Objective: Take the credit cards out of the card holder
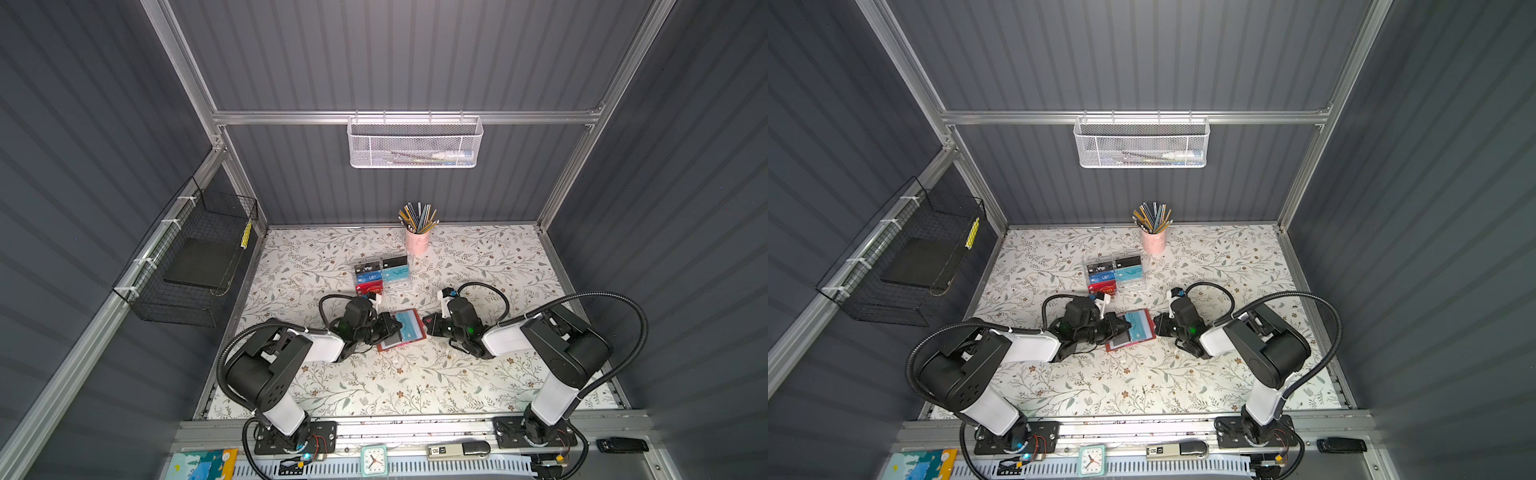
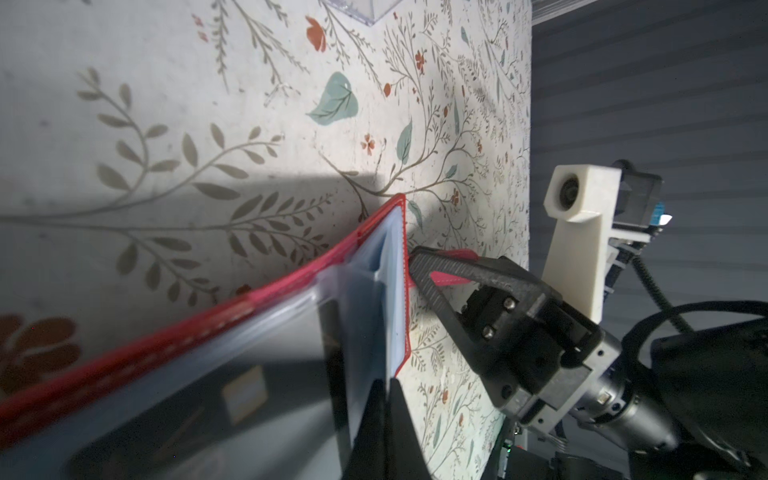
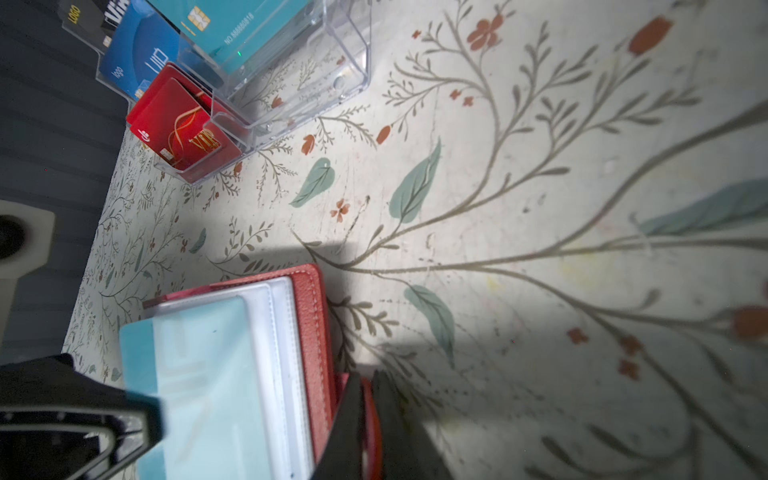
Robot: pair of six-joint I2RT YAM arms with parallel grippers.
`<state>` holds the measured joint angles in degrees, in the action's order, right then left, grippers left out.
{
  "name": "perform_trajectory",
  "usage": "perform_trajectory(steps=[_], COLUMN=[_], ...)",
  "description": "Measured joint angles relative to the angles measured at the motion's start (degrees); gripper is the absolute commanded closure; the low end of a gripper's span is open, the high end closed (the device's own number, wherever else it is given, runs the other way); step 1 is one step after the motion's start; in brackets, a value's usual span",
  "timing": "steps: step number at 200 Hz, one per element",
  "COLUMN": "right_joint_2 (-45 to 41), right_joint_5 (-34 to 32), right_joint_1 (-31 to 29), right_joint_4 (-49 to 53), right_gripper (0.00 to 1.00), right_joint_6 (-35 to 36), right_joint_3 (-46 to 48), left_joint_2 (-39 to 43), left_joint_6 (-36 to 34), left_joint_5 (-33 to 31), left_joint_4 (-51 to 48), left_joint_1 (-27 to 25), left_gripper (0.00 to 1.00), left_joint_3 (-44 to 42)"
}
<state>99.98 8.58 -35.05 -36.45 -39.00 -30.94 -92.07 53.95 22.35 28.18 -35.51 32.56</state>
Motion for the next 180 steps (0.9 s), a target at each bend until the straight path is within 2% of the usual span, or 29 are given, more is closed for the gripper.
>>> perform_trajectory(steps=[50, 180], right_joint_2=[-1.05, -2.12], right_joint_5=[-0.07, 0.24], right_joint_1=[0.59, 2.89], right_joint_4=[1.95, 4.66], right_gripper=[1.00, 1.00], right_joint_6=[0.46, 2.67], right_joint_3=[0.09, -0.24], left_joint_2=[3.78, 6.80], left_joint_6=[-6.45, -13.64], left_joint_5=[-3.43, -7.23], left_joint_4=[-12.31, -24.81], left_joint_1=[0.09, 0.11], left_gripper=[1.00, 1.00], left_joint_3=[4.15, 7.78])
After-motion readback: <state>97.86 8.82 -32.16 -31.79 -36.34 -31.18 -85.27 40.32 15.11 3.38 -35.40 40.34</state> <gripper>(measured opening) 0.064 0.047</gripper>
